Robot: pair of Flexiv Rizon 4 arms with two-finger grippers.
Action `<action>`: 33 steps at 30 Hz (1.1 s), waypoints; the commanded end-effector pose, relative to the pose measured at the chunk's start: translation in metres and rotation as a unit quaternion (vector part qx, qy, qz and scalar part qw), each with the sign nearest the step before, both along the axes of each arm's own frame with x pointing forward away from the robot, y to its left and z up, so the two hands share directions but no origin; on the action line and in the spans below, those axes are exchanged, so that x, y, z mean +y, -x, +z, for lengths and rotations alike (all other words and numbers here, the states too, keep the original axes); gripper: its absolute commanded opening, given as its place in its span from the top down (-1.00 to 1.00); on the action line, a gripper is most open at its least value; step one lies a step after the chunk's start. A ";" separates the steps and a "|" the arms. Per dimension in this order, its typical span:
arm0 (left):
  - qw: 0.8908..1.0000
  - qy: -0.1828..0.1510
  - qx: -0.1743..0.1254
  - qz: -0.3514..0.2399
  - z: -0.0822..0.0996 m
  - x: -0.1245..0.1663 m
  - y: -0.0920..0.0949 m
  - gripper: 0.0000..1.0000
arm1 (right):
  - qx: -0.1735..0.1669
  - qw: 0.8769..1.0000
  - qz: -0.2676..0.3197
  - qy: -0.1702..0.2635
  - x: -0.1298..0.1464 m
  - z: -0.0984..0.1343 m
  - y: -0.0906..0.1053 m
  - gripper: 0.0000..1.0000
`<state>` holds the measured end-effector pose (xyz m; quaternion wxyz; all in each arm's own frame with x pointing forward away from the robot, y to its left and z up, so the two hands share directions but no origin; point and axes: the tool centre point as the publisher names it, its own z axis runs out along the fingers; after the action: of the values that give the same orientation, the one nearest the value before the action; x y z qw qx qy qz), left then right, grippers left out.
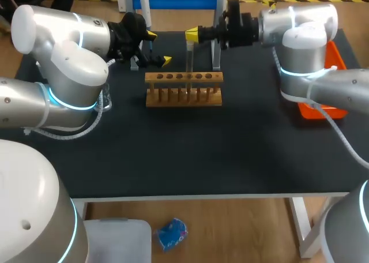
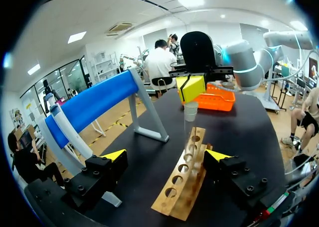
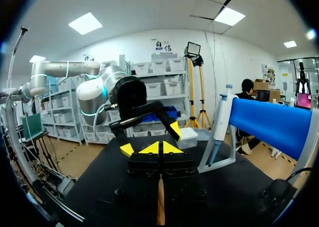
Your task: Invert the test tube, pick up the pipette, mount the tip to pipette, aspirate from beaker and dispense into the tube, eject the tip, return the pipette, and cap with the stopper.
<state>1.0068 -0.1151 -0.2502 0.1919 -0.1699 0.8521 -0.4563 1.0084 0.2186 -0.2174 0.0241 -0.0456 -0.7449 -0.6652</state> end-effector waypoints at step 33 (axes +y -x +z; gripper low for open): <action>1.000 0.000 0.001 -0.001 0.000 0.000 -0.001 -1.00 | 0.014 1.000 -0.009 0.005 -0.004 -0.011 0.000 -1.00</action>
<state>1.0068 -0.1151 -0.2502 0.1919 -0.1699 0.8521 -0.4563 1.0120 0.2170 -0.2271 0.0340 -0.0618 -0.7474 -0.6606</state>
